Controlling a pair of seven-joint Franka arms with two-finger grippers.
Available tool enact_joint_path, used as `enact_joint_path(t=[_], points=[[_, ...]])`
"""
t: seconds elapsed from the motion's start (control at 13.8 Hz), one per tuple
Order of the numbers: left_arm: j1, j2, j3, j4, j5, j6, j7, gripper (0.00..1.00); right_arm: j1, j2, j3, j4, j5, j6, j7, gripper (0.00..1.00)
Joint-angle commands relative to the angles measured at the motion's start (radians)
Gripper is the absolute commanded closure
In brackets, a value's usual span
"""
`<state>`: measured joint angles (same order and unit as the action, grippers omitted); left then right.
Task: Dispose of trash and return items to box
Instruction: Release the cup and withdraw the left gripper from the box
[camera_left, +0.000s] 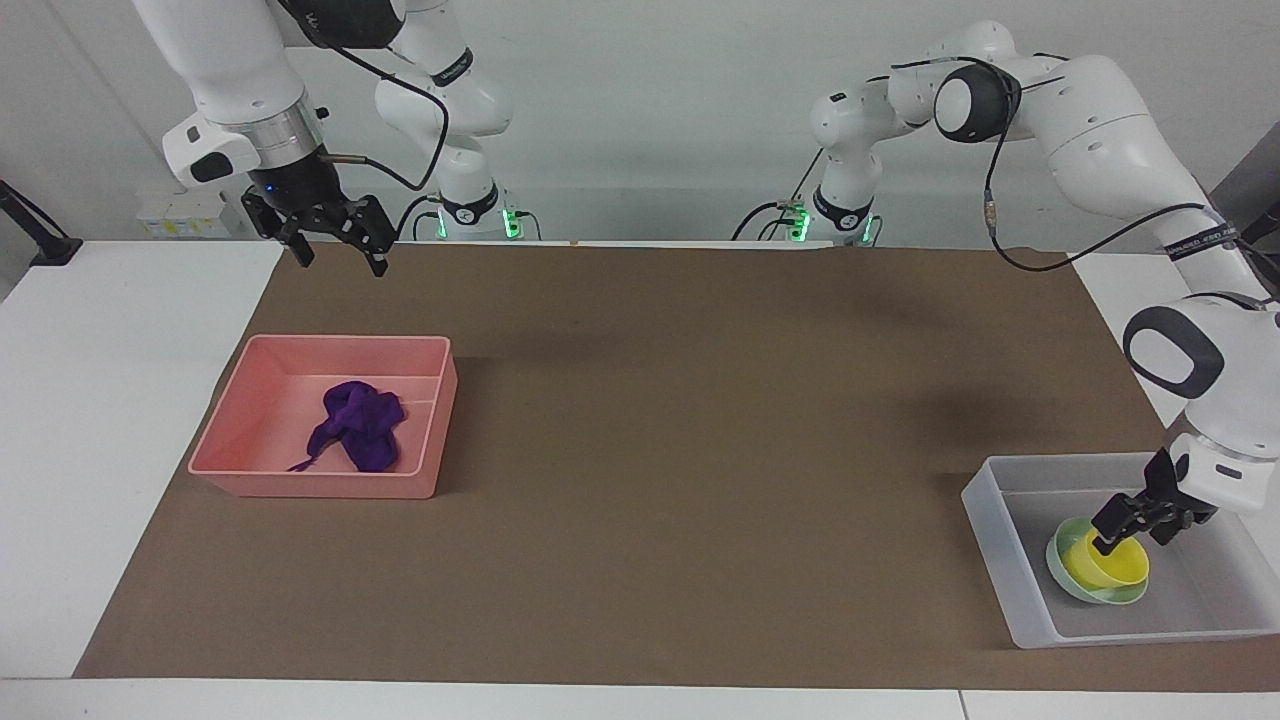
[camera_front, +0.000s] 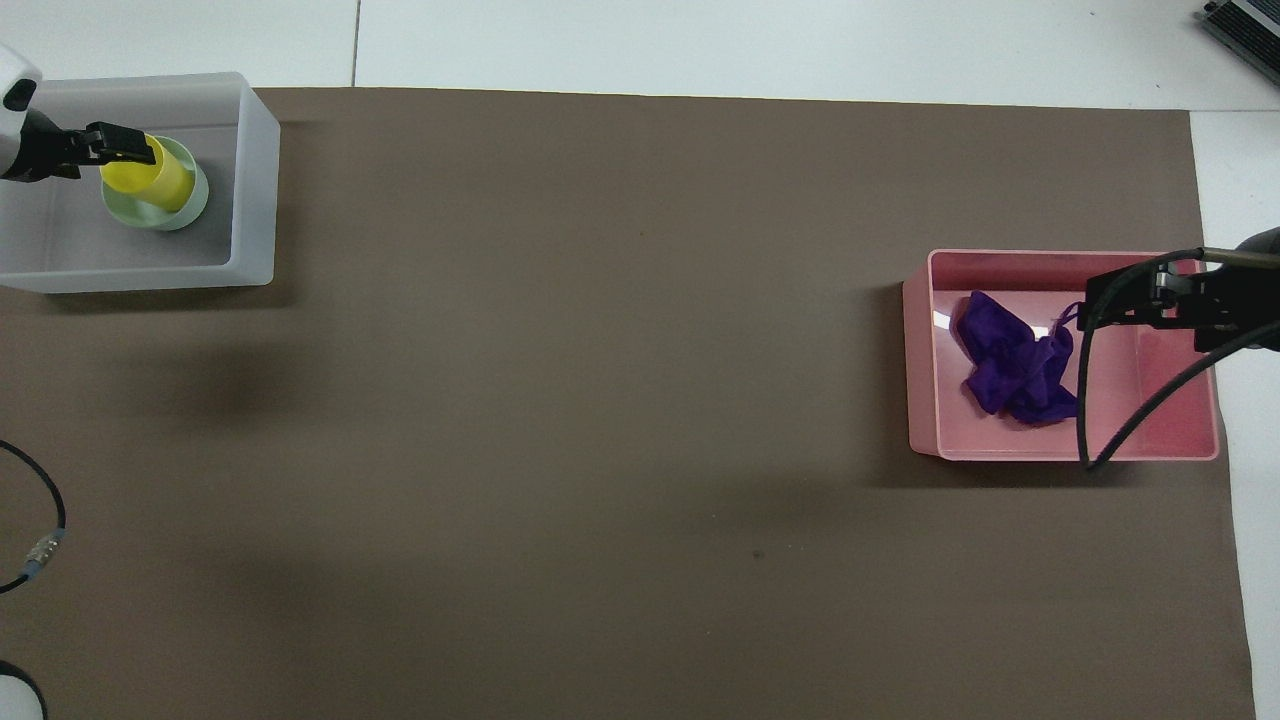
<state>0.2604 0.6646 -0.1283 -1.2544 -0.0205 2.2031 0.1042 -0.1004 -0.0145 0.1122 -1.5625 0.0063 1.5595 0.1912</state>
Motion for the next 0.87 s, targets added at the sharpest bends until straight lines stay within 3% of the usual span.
enact_joint_path(t=[0.0, 0.29, 0.58, 0.8], points=[[-0.036, -0.202, 0.009, -0.234, 0.016, 0.021, 0.023, 0.00, -0.012, -0.012, 0.007, -0.010, -0.012, -0.019, -0.023, 0.00], [-0.128, -0.400, 0.010, -0.425, 0.019, 0.020, 0.006, 0.00, -0.018, 0.007, 0.007, 0.053, -0.016, -0.099, -0.021, 0.00], [-0.228, -0.546, 0.010, -0.557, 0.019, 0.006, -0.104, 0.00, 0.016, -0.028, -0.029, -0.037, -0.008, -0.052, 0.031, 0.00], [-0.291, -0.643, 0.010, -0.635, 0.019, 0.004, -0.187, 0.00, 0.080, -0.032, -0.095, -0.047, -0.008, -0.039, 0.014, 0.00]])
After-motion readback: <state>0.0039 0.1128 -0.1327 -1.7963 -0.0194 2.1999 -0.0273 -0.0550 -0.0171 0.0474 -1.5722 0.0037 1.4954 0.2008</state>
